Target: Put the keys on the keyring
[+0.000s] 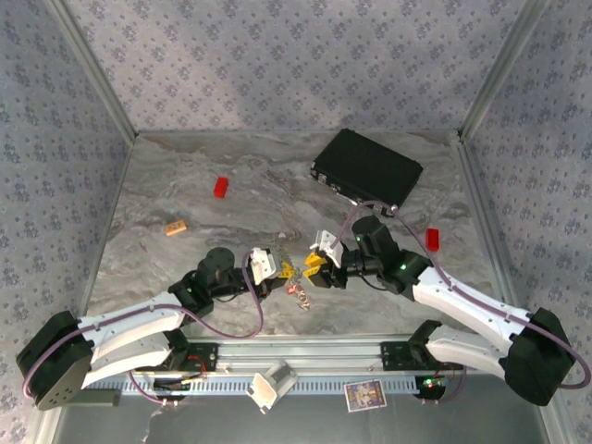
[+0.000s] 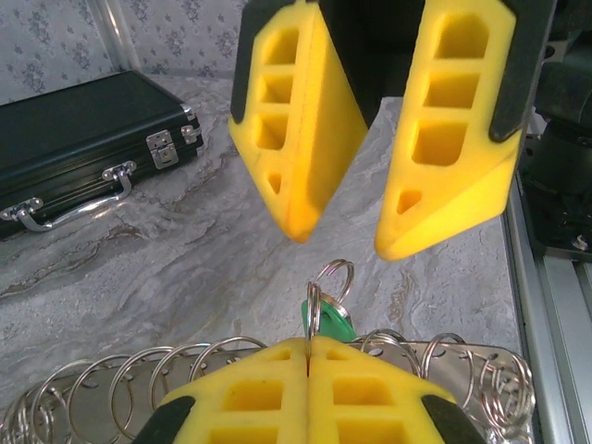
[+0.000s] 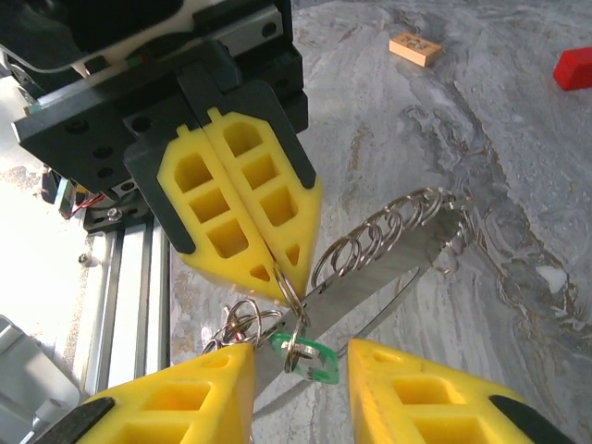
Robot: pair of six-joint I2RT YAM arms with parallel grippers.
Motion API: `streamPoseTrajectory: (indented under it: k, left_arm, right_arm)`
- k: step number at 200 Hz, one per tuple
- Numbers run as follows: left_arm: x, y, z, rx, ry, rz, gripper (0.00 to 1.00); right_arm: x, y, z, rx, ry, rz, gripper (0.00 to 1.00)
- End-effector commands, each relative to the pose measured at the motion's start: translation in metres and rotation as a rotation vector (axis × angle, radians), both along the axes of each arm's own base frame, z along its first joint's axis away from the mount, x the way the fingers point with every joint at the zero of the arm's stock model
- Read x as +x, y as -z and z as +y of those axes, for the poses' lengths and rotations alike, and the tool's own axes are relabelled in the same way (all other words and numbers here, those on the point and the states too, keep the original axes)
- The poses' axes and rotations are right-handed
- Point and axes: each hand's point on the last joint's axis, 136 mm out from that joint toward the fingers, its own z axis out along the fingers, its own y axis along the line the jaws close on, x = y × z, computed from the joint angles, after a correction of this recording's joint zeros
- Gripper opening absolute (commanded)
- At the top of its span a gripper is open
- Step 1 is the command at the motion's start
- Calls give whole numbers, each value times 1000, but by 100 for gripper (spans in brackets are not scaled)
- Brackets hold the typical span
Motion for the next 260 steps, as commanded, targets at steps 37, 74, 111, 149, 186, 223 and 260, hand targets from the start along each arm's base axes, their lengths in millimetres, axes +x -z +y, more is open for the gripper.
streamPoseTrajectory:
  k: [37,74,111,149,186,223,260]
  left_arm:
    - [0,-25,-3,-69,10,-63,0]
    - [-1,-25,-3,-70,18,-64,0]
    - [-3,-26,-3,-72,26,-63,0]
    - [-4,-29,-4,-81,35,-69,0]
    - [-7,-38,-5,-106,50,-82,0]
    - [-7,-35,-6,-95,59,-73,0]
    - [-8,-32,-8,-94,68,-65,0]
  right_arm:
    - [3,-1,5,2,17,7,28]
    - [3,-2,6,3,13,3,19]
    - [3,0,5,-4,10,0,8]
    - [4,4,4,-23,13,-6,0]
    - [7,23,1,-85,24,10,0]
    - [3,10,4,-34,0,-6,3]
    - [-2,-4,2,23,-23,-78,28]
